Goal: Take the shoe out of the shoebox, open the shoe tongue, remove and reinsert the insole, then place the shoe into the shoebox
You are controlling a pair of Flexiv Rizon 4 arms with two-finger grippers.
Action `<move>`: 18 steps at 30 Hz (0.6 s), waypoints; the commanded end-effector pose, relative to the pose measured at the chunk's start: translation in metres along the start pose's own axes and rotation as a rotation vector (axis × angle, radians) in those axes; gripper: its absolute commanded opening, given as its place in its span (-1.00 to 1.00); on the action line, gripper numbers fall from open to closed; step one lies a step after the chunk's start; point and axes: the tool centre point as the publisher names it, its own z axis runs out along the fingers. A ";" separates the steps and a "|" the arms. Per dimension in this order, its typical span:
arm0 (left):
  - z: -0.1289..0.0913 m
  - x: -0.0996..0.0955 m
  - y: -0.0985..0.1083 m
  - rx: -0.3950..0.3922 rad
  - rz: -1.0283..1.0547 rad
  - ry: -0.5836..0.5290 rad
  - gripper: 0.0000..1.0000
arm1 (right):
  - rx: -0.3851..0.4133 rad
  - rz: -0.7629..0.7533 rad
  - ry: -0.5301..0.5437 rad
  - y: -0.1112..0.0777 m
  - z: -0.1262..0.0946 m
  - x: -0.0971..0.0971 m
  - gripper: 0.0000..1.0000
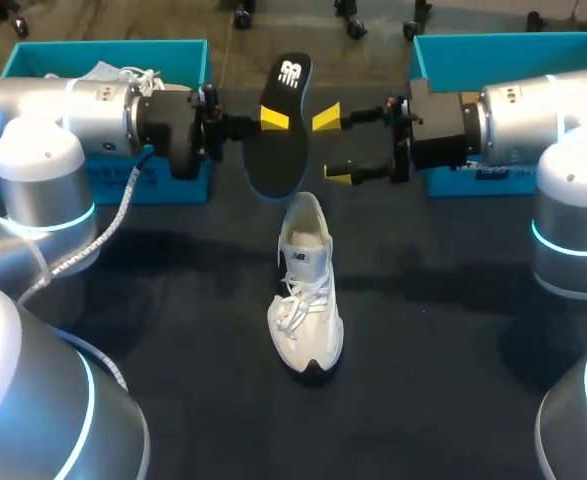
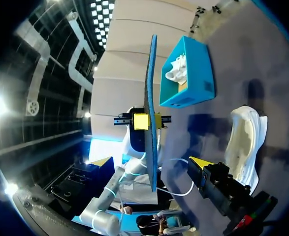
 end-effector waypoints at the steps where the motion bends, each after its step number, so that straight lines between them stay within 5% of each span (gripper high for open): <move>1: 0.011 0.005 -0.001 -0.006 0.020 0.004 -1.00 | 0.005 0.005 0.009 0.003 0.013 -0.005 0.70; 9: 0.026 0.007 0.000 -0.025 0.020 -0.006 -1.00 | 0.014 0.008 0.023 0.004 0.021 -0.009 0.07; 18: 0.034 0.003 -0.002 -0.023 0.013 -0.028 -1.00 | 0.018 0.009 0.041 0.006 0.025 -0.013 -0.15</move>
